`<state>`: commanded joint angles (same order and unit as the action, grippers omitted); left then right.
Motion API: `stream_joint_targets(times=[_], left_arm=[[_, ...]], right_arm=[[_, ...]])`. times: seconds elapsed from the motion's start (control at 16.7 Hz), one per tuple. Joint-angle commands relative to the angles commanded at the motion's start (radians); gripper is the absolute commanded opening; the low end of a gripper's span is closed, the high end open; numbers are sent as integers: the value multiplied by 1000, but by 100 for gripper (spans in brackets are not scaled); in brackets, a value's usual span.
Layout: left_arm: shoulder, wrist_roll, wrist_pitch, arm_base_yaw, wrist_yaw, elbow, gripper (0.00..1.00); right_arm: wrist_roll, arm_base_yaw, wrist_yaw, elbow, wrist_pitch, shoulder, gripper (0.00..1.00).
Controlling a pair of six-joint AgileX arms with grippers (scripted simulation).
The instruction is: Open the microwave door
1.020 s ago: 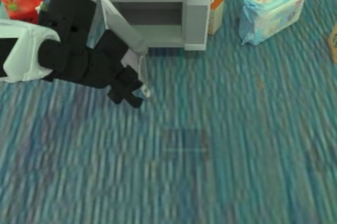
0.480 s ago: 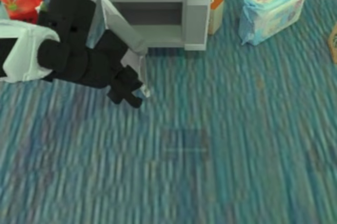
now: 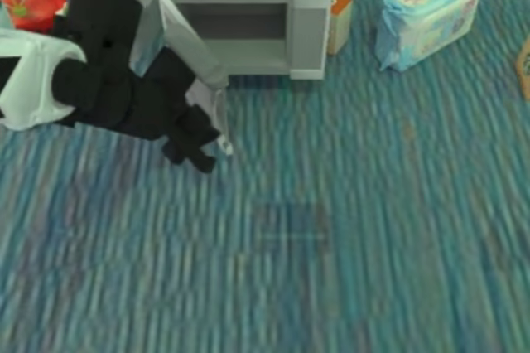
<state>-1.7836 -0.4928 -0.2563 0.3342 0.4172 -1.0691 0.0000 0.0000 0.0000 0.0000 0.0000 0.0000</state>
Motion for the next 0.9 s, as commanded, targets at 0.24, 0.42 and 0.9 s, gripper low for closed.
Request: stream_joint_targets(times=[0.24,0.42,0.9], left_arm=[[0,-37,-18,-17,20,-1,0],[0,-37,-18,-17,20,-1,0],[0,-37,-18,-17,20,-1,0]], right_arm=[[0,0,0,0,0,0,100],[0,0,0,0,0,0,100],[0,0,0,0,0,0,100]])
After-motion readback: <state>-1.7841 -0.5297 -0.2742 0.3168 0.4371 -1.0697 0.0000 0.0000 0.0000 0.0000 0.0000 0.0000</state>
